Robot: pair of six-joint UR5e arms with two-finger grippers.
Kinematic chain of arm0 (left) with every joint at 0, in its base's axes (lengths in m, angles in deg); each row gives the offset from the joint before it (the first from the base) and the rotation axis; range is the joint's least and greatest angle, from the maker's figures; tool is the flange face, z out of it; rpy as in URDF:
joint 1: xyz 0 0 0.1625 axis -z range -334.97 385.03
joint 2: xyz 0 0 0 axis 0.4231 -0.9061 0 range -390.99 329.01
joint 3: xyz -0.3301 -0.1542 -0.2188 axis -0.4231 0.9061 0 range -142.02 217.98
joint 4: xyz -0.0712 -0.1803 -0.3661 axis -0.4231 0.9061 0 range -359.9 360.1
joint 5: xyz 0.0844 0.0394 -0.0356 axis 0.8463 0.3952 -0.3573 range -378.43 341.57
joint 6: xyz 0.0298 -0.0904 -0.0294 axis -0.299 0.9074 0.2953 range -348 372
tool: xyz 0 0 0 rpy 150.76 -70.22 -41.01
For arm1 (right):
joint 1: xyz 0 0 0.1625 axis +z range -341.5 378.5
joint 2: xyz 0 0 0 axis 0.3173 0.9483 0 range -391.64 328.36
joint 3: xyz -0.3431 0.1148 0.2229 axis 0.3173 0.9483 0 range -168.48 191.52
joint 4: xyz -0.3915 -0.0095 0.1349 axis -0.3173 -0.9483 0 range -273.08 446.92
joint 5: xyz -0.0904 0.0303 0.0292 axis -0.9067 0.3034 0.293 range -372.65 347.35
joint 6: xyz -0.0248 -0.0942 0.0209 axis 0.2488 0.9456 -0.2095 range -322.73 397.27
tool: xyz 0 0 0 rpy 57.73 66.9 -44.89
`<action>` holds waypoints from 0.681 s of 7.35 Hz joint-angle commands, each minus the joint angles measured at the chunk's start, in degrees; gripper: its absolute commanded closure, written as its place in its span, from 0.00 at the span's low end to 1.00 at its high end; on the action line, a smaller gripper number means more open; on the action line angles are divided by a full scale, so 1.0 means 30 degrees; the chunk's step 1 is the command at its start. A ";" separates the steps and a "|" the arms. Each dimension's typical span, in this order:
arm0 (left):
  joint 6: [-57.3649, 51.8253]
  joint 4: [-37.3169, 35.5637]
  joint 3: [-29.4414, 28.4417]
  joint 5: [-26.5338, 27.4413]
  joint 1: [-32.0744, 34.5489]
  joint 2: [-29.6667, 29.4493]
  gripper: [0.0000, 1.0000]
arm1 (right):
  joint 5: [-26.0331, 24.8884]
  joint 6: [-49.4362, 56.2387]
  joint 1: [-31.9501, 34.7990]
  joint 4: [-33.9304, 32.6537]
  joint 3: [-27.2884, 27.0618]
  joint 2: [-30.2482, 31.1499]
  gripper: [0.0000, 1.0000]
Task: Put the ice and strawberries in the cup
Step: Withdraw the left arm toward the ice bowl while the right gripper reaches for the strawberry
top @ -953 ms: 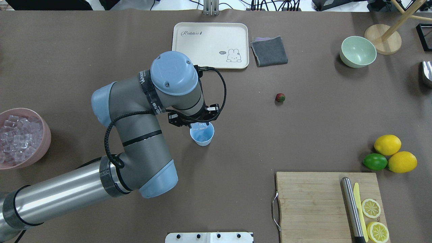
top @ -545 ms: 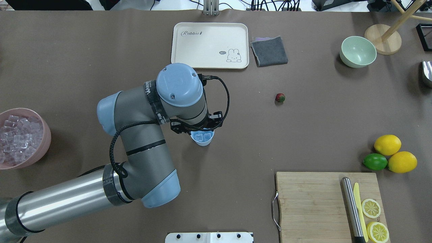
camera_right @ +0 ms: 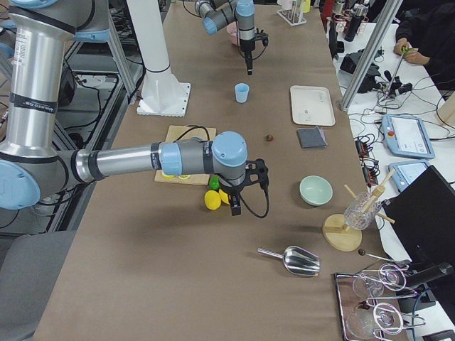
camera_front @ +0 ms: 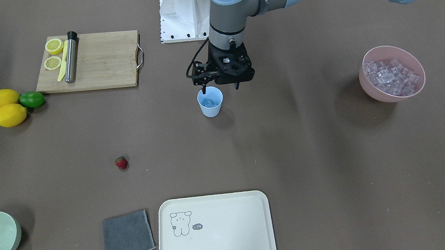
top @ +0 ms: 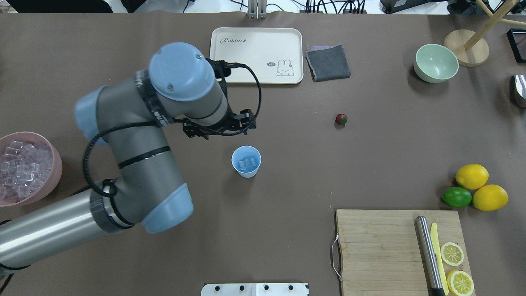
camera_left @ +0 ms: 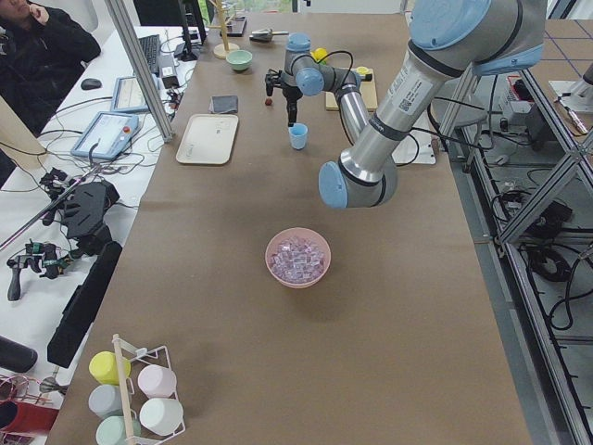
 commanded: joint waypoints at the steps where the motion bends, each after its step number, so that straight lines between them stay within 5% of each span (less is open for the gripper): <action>1: -0.3701 -0.0354 0.1964 -0.1126 0.2442 0.2776 0.03 | -0.0126 -0.7574 -0.3841 0.0146 -0.0104 -0.4491 0.00; 3: -0.5529 -0.0296 0.2815 -0.1482 0.4230 0.4857 0.02 | -0.3503 -1.4439 -0.9487 0.0877 0.0592 -0.8478 0.00; 5: -0.7984 -0.0063 0.2848 -0.2391 0.5755 0.6412 0.02 | -0.5595 -1.6517 -1.2083 0.1170 0.2724 -1.1358 0.00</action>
